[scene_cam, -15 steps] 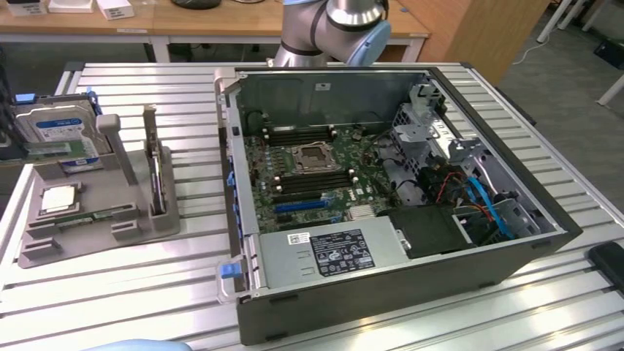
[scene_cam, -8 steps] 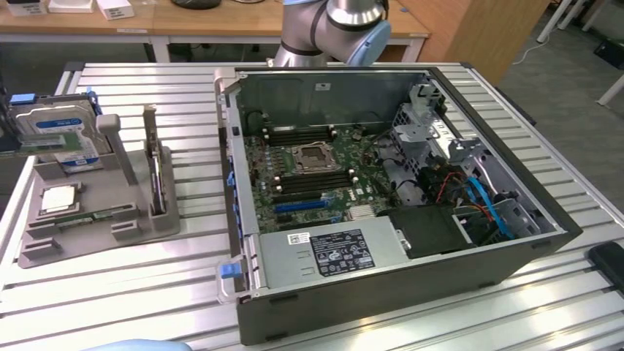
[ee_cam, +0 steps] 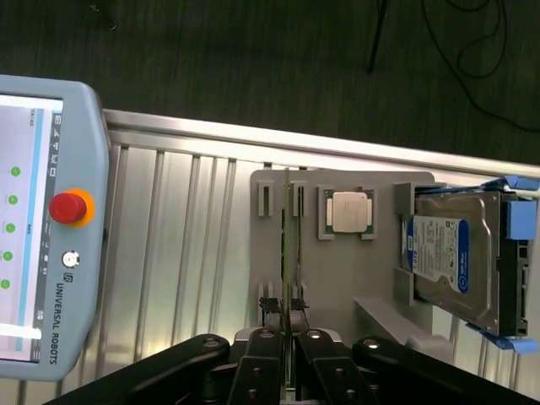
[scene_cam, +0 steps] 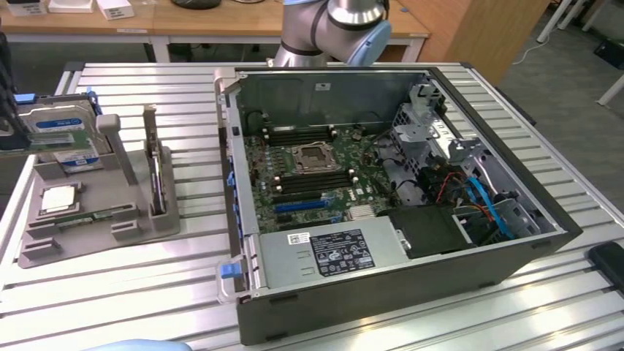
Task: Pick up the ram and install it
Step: 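Pick up the ram and move it above insertion slot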
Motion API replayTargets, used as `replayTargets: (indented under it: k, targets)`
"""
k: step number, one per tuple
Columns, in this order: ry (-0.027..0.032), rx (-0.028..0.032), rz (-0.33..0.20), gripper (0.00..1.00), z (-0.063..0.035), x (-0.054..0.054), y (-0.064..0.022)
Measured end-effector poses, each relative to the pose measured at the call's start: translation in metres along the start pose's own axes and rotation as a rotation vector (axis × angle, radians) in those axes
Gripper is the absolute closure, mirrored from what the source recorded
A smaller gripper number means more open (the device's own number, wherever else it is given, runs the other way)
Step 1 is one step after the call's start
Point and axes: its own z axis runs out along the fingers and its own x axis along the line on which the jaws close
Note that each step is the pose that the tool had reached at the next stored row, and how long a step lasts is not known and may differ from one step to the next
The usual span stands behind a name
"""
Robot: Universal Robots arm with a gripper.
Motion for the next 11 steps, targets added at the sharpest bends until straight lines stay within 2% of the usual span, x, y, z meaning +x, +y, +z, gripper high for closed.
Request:
replayTargets:
  k: [11]
  targets:
    - [-0.0011,0.0002,0.0,0.87,-0.0018,0.003,-0.0265]
